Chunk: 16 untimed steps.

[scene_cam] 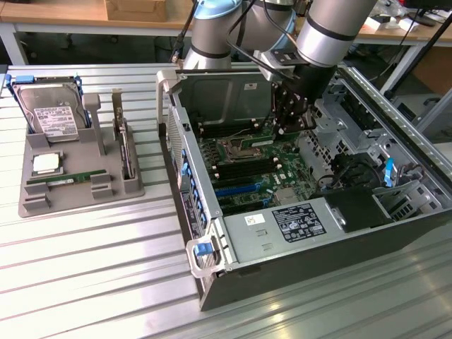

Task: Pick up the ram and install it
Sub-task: 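Insert the ram into the slot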

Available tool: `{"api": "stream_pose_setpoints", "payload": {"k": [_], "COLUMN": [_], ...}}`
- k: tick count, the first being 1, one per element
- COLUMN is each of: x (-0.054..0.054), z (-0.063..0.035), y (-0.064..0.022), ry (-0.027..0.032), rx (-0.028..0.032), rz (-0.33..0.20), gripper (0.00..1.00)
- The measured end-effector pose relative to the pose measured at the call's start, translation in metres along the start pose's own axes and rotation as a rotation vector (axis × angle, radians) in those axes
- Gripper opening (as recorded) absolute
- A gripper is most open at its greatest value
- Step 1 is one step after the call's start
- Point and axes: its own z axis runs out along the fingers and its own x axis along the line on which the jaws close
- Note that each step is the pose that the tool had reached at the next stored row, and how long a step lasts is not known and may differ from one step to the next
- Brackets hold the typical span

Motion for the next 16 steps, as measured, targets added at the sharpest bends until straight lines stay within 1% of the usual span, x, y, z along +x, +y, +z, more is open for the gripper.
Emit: {"api": "stream_pose_setpoints", "payload": {"k": [16], "x": [0.0001], "z": [0.0046], "y": [-0.0002], "ry": [0.0], "rx": [0.0], "rz": [0.0], "gripper": [0.12]}}
